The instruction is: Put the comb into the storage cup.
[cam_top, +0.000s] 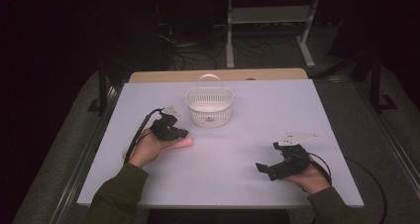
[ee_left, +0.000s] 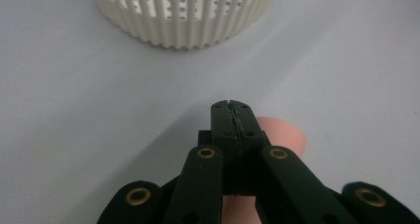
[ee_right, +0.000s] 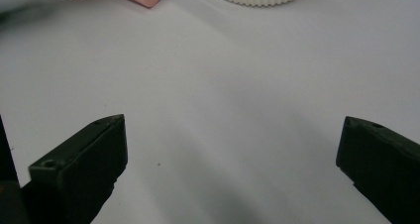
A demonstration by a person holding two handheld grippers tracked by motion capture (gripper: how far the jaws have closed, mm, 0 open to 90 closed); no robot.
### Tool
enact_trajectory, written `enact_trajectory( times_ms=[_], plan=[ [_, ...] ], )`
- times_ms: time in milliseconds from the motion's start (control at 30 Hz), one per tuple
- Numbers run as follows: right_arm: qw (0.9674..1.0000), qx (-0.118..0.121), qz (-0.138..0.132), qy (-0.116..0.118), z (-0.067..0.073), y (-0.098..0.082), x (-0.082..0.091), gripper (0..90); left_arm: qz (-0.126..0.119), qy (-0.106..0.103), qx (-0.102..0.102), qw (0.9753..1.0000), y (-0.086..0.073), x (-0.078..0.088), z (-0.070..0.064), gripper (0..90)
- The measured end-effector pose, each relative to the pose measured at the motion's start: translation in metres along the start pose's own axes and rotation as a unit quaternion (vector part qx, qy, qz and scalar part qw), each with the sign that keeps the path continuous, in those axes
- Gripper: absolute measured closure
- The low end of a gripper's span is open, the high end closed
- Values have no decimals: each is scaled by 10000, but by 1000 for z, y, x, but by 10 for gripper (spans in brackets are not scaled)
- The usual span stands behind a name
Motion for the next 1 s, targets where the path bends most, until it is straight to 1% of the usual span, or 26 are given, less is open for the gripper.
enact_trajectory(
  times_ms=[200, 267, 333, 567, 667, 767, 933, 1000],
  plan=[
    [10000, -2, -9, -4, 0, 0, 0, 0, 92, -84, -84, 9999, 0, 0, -9, 900],
    [10000, 1, -18, 0, 0, 0, 0, 0, 81, -110, -70, 9999, -1, 0, -13, 900],
    [10000, -1, -18, -2, 0, 0, 0, 0, 122, -159, -76, 9998, -2, 0, -16, 900],
    [10000, -11, -38, -1, 0, 1, 0, 0, 282, -244, -227, 9990, -5, 0, -28, 900],
    [10000, -9, -36, 2, 0, 1, 0, 0, 294, -278, -267, 9988, -5, 2, -32, 900],
    [10000, -7, -31, 1, 0, 1, 0, 0, 260, -385, -228, 9987, -7, 4, -36, 900],
    [10000, 3, -25, 0, 1, 1, 0, 0, 263, -446, -222, 9984, -9, 6, -41, 900],
    [10000, 12, -31, 3, 1, 2, 0, 0, 279, -472, -272, 9981, -9, 6, -45, 900]
  ],
)
Point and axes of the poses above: each handheld gripper's, and its own axes: x roughly backward along the jaws, y roughly out of its top, z roughly to its left, the point moved 4 cm from there along -x, roughly forward along the jaws, and after that the axes turned 4 degrees about -x, right-handed, at the moved point
